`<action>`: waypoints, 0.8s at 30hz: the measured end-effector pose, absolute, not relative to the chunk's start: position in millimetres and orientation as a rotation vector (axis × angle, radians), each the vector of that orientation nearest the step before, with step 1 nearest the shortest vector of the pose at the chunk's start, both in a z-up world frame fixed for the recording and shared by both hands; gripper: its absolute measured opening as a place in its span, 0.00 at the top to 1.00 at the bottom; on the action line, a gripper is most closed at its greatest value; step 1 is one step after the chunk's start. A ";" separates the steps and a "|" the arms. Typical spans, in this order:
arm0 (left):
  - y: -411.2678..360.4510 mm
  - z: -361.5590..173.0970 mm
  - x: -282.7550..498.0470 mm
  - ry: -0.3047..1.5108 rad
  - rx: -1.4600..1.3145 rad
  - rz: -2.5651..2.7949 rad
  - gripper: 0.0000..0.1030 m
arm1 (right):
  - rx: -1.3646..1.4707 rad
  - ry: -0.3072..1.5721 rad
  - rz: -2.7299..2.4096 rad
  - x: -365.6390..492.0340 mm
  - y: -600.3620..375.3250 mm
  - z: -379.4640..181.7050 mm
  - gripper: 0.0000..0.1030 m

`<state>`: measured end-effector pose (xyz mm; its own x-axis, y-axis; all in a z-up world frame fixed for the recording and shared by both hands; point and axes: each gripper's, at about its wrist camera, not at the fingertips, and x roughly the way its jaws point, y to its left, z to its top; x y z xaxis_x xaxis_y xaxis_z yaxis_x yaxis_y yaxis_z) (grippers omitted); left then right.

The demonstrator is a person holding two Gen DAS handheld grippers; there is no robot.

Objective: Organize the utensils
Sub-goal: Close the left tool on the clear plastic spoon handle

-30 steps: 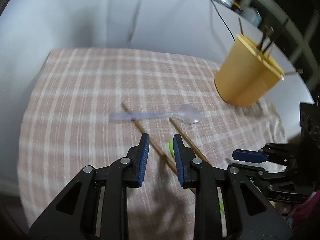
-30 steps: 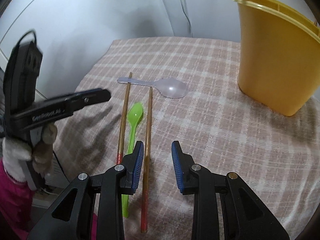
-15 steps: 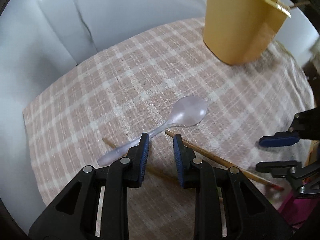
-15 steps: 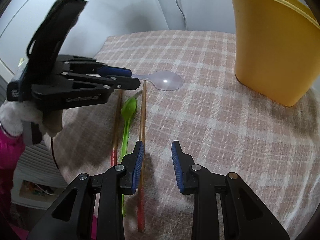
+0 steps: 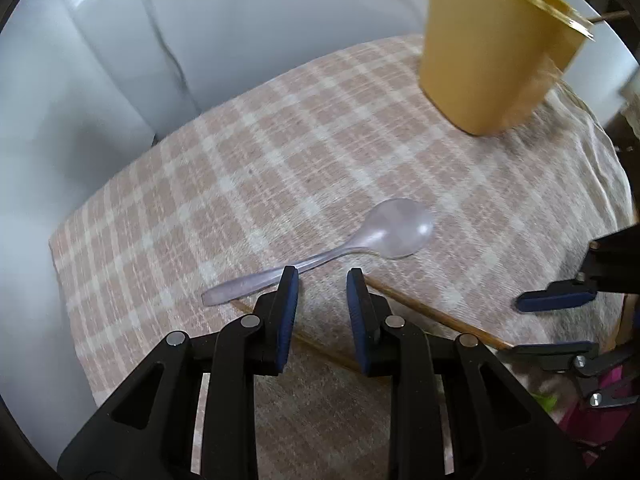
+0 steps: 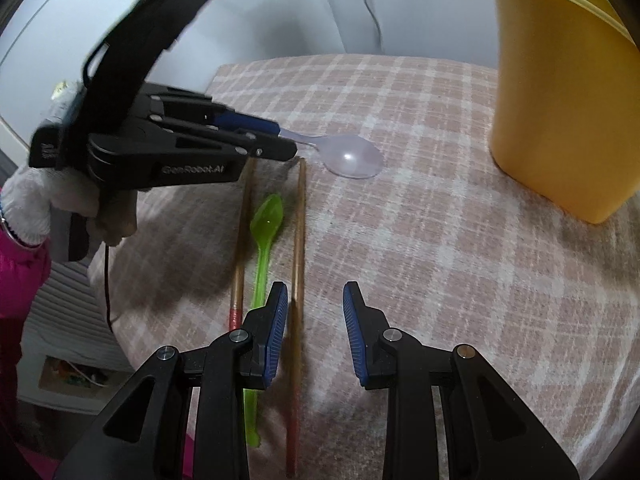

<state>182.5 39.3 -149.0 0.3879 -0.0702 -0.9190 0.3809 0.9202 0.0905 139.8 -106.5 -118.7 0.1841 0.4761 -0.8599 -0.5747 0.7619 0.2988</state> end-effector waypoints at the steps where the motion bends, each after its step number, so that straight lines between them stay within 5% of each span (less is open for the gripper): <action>1: 37.9 -146.8 182.0 1.139 0.320 -0.298 0.77 | -0.099 1.172 0.744 140.4 -105.1 -119.0 0.74; 24: 14.2 -163.2 216.3 1.190 0.370 -0.361 0.81 | -0.102 1.190 0.743 144.2 -93.1 -127.2 0.74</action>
<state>216.3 14.2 -163.2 0.3290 -0.0764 -0.9412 0.4588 0.8841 0.0886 144.2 -93.1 -127.2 0.1681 0.4699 -0.8665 -0.5722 0.7623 0.3025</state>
